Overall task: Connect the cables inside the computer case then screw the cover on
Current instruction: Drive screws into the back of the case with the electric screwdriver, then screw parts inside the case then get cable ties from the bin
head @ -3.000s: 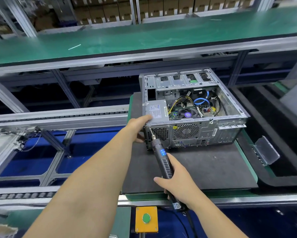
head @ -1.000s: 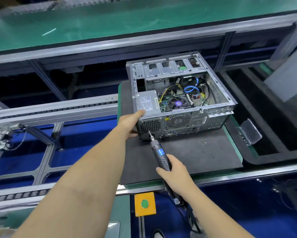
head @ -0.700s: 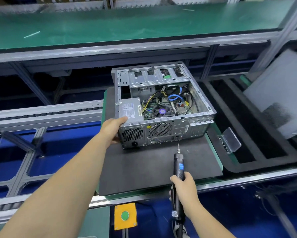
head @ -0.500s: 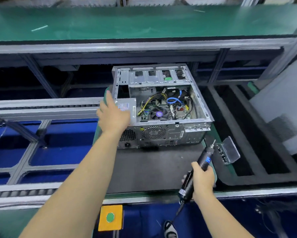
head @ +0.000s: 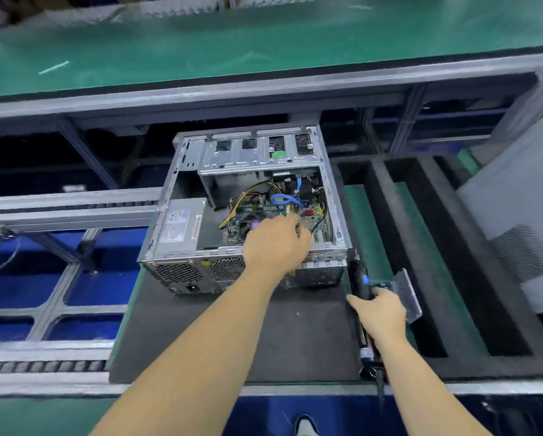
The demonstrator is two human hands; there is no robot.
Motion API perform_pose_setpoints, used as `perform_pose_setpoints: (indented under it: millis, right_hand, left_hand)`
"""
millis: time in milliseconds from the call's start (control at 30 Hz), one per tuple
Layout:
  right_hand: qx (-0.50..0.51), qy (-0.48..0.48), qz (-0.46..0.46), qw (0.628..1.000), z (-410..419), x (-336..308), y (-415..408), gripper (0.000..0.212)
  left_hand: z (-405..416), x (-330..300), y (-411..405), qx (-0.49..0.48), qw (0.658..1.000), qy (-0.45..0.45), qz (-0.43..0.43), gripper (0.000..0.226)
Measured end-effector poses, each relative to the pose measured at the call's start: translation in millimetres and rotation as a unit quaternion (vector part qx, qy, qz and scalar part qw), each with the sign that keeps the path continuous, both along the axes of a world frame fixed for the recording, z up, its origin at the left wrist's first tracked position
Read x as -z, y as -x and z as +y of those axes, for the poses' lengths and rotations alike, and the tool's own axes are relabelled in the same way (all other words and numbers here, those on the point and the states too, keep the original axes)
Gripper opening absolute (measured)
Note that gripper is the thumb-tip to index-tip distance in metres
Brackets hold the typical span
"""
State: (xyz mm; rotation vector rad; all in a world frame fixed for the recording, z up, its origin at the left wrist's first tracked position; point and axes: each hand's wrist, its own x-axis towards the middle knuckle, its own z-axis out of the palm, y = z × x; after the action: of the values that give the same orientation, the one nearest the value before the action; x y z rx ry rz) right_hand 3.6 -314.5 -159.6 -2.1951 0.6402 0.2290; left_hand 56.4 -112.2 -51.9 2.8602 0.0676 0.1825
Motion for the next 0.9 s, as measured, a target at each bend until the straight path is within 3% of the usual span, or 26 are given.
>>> perform_pose_setpoints:
  millis: [100,233,367,400,567,633,700,767,900]
  right_hand:
    - [-0.051,0.065,0.004,0.997,-1.6,-6.2,-7.6,0.038]
    - [-0.088,0.068,0.000,0.994,-0.6,-7.8,-8.4,0.059]
    - [-0.109,0.086,-0.028,0.990,3.0,-6.2,-7.5,0.030]
    - [-0.106,0.086,-0.035,0.990,3.1,-7.2,-9.7,0.032]
    - [-0.074,0.038,-0.031,0.996,-0.9,-19.3,-24.3,0.039]
    - [-0.043,-0.002,-0.104,0.994,-6.1,-31.4,-32.3,0.029]
    - [-0.004,-0.104,-0.189,0.976,-4.2,-59.0,-47.4,0.027]
    - [-0.043,-0.180,-0.203,0.961,8.8,-86.1,-67.8,0.036]
    - [-0.171,-0.150,-0.151,0.962,49.7,-101.8,-84.5,0.043]
  left_hand:
    - [-1.4,3.2,0.5,-0.011,1.000,-0.002,-0.008,0.032]
    - [0.8,5.1,1.0,-0.014,1.000,0.000,0.004,0.032]
    - [1.3,3.8,2.3,-0.021,1.000,0.008,0.013,0.033]
    - [1.2,3.6,2.4,-0.022,1.000,0.009,0.016,0.034]
    - [1.6,2.6,1.4,-0.021,0.999,0.010,0.029,0.035]
    - [1.1,2.8,0.3,-0.015,0.999,0.009,0.034,0.038]
    - [1.0,2.0,-0.1,-0.006,0.999,0.003,0.043,0.044]
    - [1.8,0.5,0.0,-0.004,0.999,-0.001,0.053,0.049]
    - [3.8,-4.9,2.9,0.006,0.999,0.006,0.052,0.053]
